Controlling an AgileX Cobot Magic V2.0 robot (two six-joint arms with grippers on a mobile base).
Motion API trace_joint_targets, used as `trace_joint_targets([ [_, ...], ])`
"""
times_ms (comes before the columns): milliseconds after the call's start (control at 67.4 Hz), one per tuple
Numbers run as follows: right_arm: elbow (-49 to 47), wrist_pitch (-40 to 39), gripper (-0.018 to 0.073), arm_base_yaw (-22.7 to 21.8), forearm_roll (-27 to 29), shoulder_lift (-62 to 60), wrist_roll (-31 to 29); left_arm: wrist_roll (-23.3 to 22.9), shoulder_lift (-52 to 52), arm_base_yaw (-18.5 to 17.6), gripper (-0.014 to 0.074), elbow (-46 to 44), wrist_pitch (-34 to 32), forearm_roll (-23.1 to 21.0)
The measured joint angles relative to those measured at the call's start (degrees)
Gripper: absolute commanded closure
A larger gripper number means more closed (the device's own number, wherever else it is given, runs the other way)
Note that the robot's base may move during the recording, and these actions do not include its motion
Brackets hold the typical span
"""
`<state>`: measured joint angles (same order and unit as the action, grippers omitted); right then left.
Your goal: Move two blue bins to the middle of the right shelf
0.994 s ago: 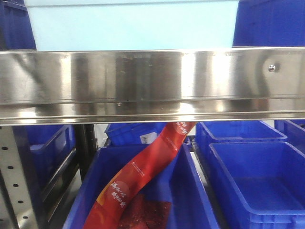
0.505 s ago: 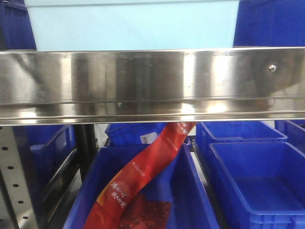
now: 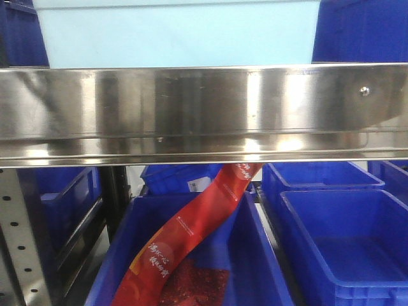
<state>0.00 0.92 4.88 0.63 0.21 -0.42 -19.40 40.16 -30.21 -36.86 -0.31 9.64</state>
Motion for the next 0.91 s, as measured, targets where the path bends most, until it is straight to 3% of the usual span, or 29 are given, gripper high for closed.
trace_joint_targets([
  [549,0.0,0.0,0.0725,0.0,0.0,0.0,0.0,0.0,0.0,0.0,0.0707,0.1,-0.1,0.0],
  [653,0.0,0.0,0.0725,0.0,0.0,0.0,0.0,0.5,-1.1,2.6,0.0707,1.5,-1.0,0.5],
  [757,0.0,0.0,0.0725,0.0,0.0,0.0,0.0,6.2,-5.4,7.5,0.0707,6.4,-1.5,-0.4],
  [905,0.0,0.0,0.0725,0.0,0.0,0.0,0.0,16.3,-14.5,14.1,0.0707,15.2,-1.6,-6.7],
])
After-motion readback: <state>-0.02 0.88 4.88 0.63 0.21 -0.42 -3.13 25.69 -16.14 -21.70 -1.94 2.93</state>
